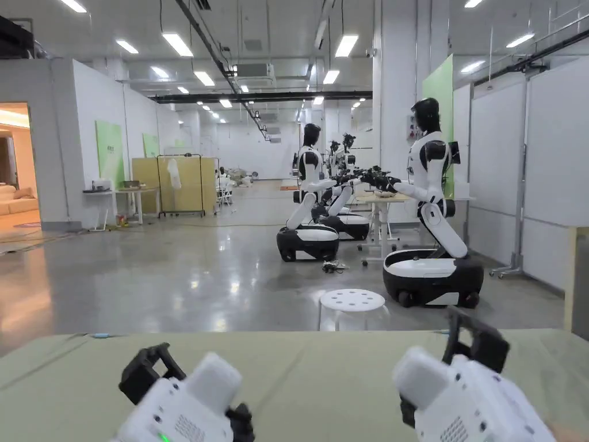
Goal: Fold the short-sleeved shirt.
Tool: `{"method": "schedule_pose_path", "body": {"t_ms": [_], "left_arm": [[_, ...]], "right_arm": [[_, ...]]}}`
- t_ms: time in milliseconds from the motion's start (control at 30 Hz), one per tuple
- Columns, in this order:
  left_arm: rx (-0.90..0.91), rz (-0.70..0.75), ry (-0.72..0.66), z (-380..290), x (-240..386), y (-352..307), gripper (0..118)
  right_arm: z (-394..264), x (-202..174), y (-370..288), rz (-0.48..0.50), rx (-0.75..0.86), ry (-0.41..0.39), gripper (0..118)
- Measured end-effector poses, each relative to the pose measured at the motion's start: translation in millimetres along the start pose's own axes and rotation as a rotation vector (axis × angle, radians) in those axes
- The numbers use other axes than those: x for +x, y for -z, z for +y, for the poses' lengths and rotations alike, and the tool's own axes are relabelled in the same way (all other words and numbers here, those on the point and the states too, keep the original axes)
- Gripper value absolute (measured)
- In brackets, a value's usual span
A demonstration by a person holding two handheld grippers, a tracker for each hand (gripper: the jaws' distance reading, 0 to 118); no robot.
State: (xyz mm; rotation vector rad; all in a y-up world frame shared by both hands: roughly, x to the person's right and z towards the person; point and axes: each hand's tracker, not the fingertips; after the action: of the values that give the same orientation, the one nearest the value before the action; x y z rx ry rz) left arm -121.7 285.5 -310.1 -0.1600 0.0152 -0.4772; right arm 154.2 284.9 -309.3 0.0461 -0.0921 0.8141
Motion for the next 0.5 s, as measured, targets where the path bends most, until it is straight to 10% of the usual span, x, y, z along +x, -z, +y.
{"method": "schedule_pose_path", "body": {"t_ms": [100, 200, 500], "left_arm": [[0.091, -0.200, -0.435, 8.4, -10.7, -7.2, 118], [0.210, -0.220, -0.553, 5.7, 0.4, -15.5, 118], [0.232, -0.205, -0.560, -2.0, 16.8, -13.7, 118]], "right_arm": [[1.4, 24.6, -13.9, 0.115, -0.027, 0.548, 100], [-8.0, 30.5, -15.2, 0.148, -0.077, 0.828, 100], [-6.3, 15.7, -18.1, 0.131, -0.001, 0.698, 100]]}}
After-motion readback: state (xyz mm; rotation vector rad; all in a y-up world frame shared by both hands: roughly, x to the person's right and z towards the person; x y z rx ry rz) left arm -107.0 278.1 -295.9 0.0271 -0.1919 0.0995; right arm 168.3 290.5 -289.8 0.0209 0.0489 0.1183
